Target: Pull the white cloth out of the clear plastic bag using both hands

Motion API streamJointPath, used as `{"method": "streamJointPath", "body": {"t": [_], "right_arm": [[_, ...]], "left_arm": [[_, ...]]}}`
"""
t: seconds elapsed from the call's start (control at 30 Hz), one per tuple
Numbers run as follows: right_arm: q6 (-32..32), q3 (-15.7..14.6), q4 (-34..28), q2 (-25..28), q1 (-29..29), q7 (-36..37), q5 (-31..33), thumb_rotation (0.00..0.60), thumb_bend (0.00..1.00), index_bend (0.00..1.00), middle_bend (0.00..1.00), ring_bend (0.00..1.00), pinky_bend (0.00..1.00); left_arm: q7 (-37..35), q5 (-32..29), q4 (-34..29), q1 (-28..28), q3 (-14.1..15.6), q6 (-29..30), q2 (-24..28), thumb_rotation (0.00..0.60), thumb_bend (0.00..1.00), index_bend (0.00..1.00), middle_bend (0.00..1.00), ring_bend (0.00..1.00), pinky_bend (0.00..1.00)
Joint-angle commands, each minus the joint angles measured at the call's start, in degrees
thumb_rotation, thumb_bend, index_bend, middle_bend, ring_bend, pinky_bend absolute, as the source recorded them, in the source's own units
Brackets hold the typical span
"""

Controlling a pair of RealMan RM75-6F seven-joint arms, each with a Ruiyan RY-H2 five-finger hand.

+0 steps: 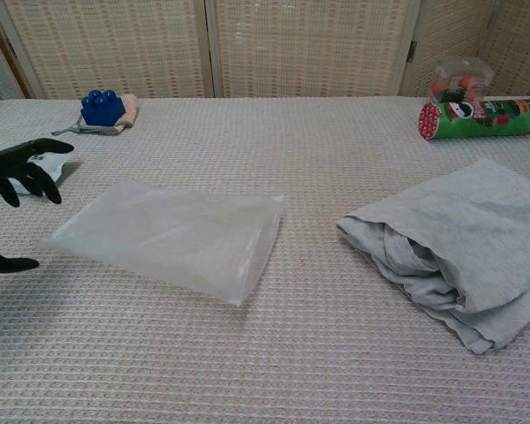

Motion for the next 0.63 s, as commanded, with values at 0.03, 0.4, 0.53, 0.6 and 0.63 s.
{"method": "streamJointPath", "body": {"t": [0.03,0.4,0.53,0.6,0.63], "right_arm": [[9.05,-2.14,-3.41,0.44,-5.90,-6.84,-2.88,0.600,0.12,0.00,0.00,0.00,0.00],[7.90,-3.02,1.60,-2.06,-7.26,-2.72,-2.45,0.600,0.12,0.00,0.00,0.00,0.00],[7.08,-3.52,1.33,-1.56,-7.20,-1.26,-3.36,0.600,0.12,0.00,0.00,0.00,0.00],[7.26,-3.43,1.37,-1.74,-7.25,-1.16,-3.65,0.600,0.12,0.00,0.00,0.00,0.00],[7.31,-3.44,1.42,-1.83,-7.28,-1.31,-3.86,0.600,0.12,0.00,0.00,0.00,0.00]], "left_arm": [[1.46,-0.14,-5.99,5.02,1.69,4.43,9.90,0.600,0.21,0.05,0.24,0.14,0.21],[-7.55,4.79,-0.78,13.28,5.09,14.54,12.92,0.600,0.20,0.16,0.23,0.12,0.16],[-7.78,6.17,-0.34,13.71,5.22,14.59,13.54,0.600,0.20,0.16,0.23,0.12,0.16],[-7.90,6.42,-0.20,13.67,5.18,14.11,13.51,0.600,0.20,0.16,0.23,0.12,0.16],[-7.82,6.43,-0.12,13.64,5.16,13.69,13.58,0.600,0.20,0.16,0.23,0.12,0.16]]}}
